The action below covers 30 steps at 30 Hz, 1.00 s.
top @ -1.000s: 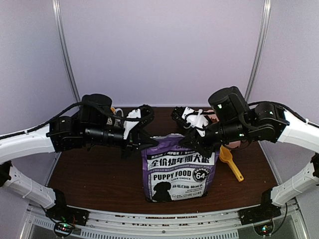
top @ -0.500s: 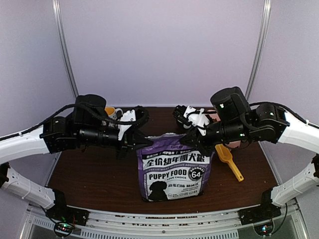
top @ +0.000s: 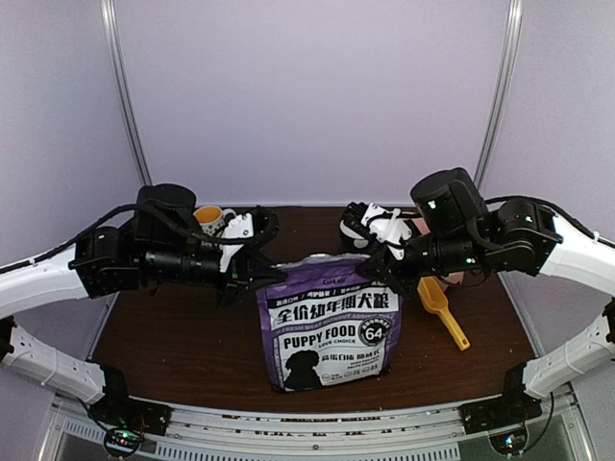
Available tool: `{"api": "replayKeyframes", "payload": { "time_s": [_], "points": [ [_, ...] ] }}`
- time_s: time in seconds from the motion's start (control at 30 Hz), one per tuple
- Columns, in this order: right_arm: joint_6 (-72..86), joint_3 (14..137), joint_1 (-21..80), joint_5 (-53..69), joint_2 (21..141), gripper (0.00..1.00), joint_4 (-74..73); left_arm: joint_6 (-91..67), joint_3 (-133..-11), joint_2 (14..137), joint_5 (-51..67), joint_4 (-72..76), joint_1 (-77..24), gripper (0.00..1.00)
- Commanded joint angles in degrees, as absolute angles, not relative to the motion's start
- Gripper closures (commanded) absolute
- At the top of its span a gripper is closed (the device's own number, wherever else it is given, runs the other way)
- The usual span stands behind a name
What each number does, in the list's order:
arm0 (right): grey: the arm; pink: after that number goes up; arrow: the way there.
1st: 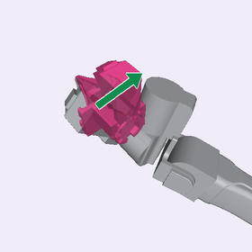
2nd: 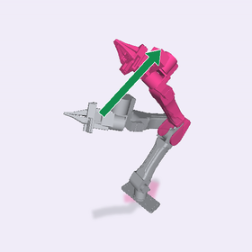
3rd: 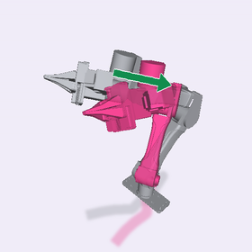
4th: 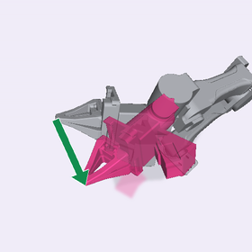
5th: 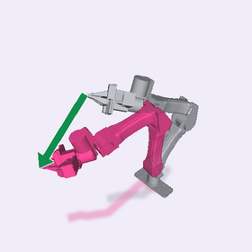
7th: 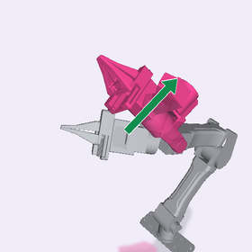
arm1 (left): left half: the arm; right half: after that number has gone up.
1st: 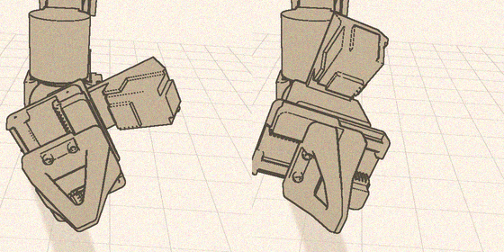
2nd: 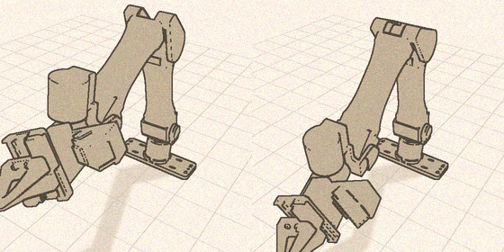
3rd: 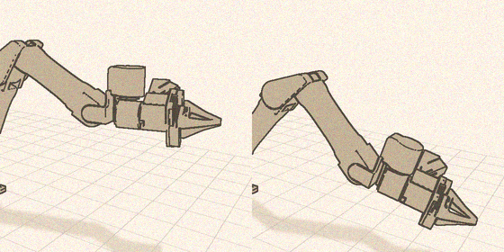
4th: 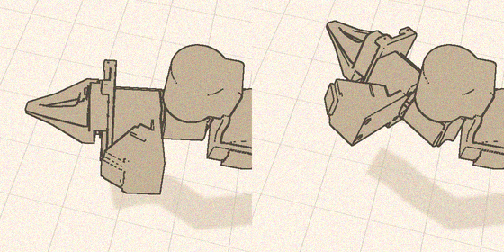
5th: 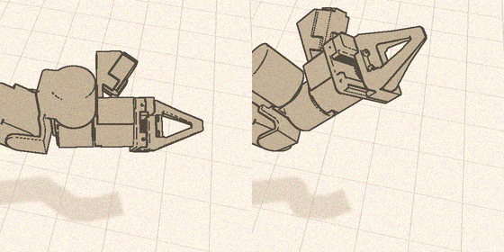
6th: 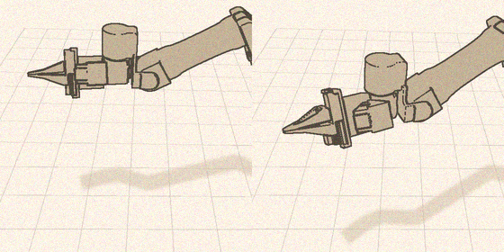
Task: Serve the pet food
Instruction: Press the seal on the pet food bag.
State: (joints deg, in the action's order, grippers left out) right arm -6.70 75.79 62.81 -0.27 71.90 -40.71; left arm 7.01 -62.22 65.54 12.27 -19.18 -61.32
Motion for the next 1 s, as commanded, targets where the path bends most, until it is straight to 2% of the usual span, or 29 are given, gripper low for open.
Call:
{"api": "replayKeyframes", "payload": {
  "time_s": [0.0, 0.53, 0.8, 0.87, 0.97],
  "points": [
    [-5.33, 74.47, 59.85, -12.81, 69.32, 1.0, -50.44, 7.6, -63.15, 60.42, 12.18, -18.59, -60.47, 1.0],
    [-4.29, 72.77, 58.97, -16.05, 66.46, 0.98, -50.41, 7.88, -63.03, 59.68, 11.28, -18.72, -60.17, 1.0],
    [-4.7, 71.7, 58.72, -16.28, 65.4, 1.0, -50.54, 7.92, -63.12, 59.37, 11.08, -18.96, -60.03, 1.0],
    [-4.49, 71.8, 58.57, -17.12, 65.61, 0.97, -51.26, 8.05, -63.12, 59.22, 10.85, -18.98, -60.04, 1.0],
    [-4.71, 71.66, 58.46, -17.87, 66.06, 1.0, -52.41, 8.15, -63.12, 59.08, 10.66, -18.98, -60.03, 1.0]
  ]
}}
